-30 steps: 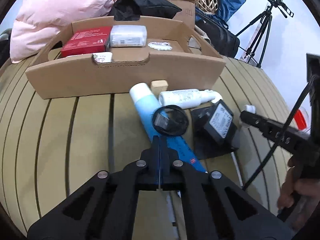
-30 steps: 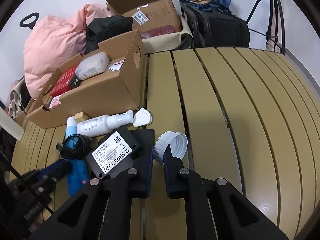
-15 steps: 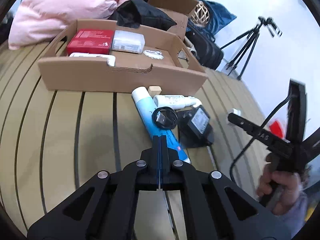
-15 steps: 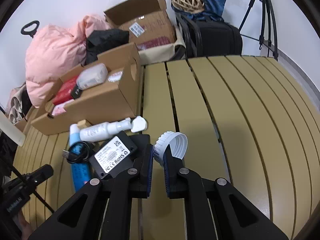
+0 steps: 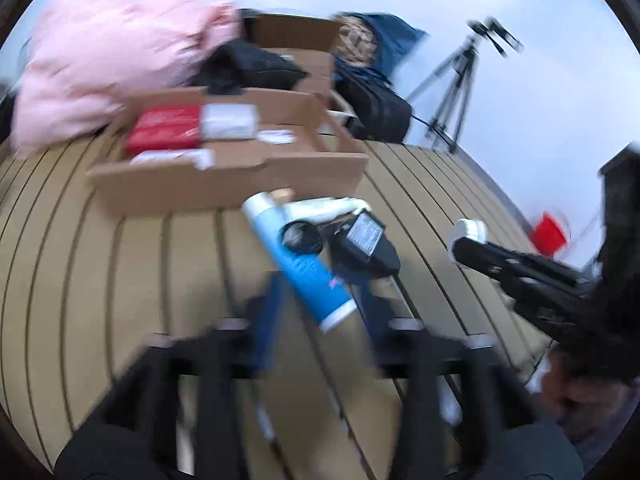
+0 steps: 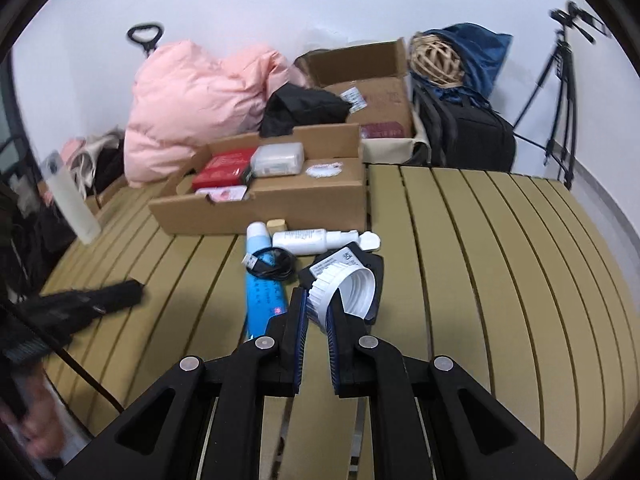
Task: Organize objects
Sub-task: 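Grasp the white screw cap with the right tool while the left tool grasps the black cable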
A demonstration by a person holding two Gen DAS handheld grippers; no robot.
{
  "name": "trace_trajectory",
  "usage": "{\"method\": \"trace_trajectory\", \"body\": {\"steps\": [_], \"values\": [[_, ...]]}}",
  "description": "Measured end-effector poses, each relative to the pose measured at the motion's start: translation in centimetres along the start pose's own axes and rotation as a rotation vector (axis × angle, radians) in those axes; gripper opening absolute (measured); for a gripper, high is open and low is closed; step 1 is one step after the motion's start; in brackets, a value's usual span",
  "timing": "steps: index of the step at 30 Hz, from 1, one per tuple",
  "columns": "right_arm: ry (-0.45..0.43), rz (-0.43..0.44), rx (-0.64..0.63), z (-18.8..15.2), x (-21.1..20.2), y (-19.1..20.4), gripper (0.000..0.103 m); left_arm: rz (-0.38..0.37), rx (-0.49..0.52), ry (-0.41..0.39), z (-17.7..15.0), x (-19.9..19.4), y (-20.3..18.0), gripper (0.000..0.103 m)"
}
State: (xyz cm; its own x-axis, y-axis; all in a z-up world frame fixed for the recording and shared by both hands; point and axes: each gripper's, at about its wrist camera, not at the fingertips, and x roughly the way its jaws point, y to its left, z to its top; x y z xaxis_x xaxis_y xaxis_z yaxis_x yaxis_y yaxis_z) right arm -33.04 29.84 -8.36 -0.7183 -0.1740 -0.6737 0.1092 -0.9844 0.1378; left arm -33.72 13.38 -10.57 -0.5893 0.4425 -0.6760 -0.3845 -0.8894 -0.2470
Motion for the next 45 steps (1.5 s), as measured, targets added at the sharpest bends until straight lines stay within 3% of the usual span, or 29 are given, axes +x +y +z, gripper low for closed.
{"method": "trace_trajectory", "body": {"steps": [3,4,6,7,8,9,10,13,14,23,29,36,40,45], "values": [[0.000,0.005,0.063,0.2,-0.4,-1.4,0.011,0.034,0.067,0.014,1.3,4.2,-0.9,0.054],[-0.003,0.000,0.073,0.1,-0.5,-1.8,0.011,0.030,0.079,0.039,1.8,6.2,-0.9,0.062],[-0.005,0.001,0.096,-0.2,-0.5,-2.5,0.011,0.039,0.075,0.056,2.1,9.0,-0.5,0.063],[-0.006,0.008,0.108,-0.2,-0.4,-2.8,0.011,0.059,0.082,0.056,2.0,9.7,-0.4,0.057],[-0.007,0.013,0.114,-0.2,-0.2,-3.1,0.011,0.095,0.114,0.033,1.8,10.2,-0.4,0.039],[-0.004,0.017,0.118,-0.2,0.1,-3.4,0.011,0.108,0.149,0.004,1.5,10.0,-0.6,0.031],[0.003,0.017,0.123,-0.2,0.5,-3.6,0.011,0.116,0.171,0.005,1.2,9.9,-0.8,0.029],[0.024,0.029,0.133,-0.4,1.3,-3.9,0.011,0.099,0.152,0.001,0.7,9.4,-0.7,0.023],[0.030,0.030,0.135,-0.5,1.6,-3.9,0.011,0.106,0.144,-0.003,0.6,9.1,-0.6,0.012],[0.041,0.039,0.085,-0.8,1.7,-2.3,0.011,0.049,0.025,-0.041,-0.8,2.5,0.0,0.000],[0.023,0.040,0.082,-1.0,0.6,-1.8,0.011,0.030,-0.010,-0.048,-1.7,-0.9,0.3,0.000],[0.018,0.053,0.053,-2.0,-2.7,-0.5,0.011,-0.063,-0.122,-0.101,-2.4,-6.9,2.2,0.000],[0.020,0.064,0.023,-2.4,-3.4,0.8,0.011,-0.060,-0.151,-0.100,-2.2,-7.8,3.5,0.000],[0.024,0.102,0.021,-1.6,-2.6,1.4,0.011,-0.101,-0.184,-0.102,0.4,-7.2,5.1,0.000]]}}
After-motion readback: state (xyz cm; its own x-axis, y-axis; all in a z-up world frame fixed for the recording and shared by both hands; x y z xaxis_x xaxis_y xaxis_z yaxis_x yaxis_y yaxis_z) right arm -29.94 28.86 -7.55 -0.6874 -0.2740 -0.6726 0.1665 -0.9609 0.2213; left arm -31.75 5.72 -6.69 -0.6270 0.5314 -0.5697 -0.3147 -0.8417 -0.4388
